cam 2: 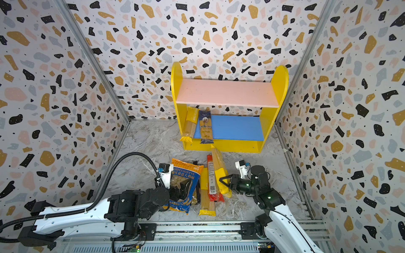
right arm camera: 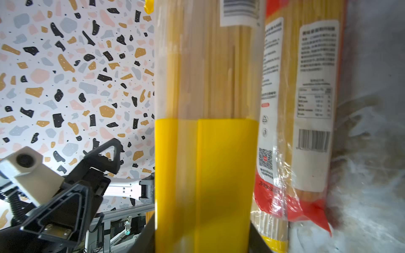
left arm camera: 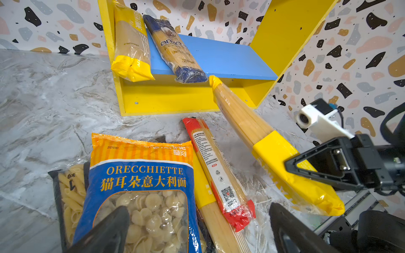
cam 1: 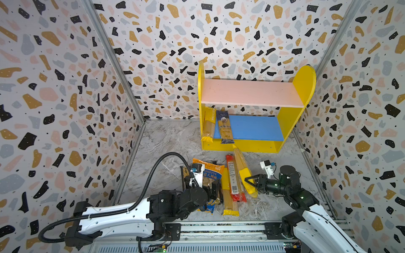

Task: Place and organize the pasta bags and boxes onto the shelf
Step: 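Carry the yellow-banded pack to the blue shelf and stand it beside the Ankara pack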

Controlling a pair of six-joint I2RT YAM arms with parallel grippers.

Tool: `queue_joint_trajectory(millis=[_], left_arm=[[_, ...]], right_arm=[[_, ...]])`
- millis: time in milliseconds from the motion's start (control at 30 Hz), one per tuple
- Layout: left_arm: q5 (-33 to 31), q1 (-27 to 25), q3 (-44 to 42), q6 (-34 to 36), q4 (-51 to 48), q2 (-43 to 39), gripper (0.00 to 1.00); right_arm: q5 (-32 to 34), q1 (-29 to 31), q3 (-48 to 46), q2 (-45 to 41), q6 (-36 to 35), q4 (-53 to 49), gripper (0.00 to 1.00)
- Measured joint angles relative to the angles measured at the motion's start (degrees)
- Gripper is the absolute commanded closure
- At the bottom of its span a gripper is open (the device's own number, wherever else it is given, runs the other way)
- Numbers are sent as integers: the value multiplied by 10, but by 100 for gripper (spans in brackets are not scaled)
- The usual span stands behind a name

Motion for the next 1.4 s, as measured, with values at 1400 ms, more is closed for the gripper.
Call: queue_joint_trajectory(millis=[1400], left_arm=[[187, 225, 36, 168, 73, 100, 1]], right_arm=[[81, -108, 556, 667, -199, 24, 91]])
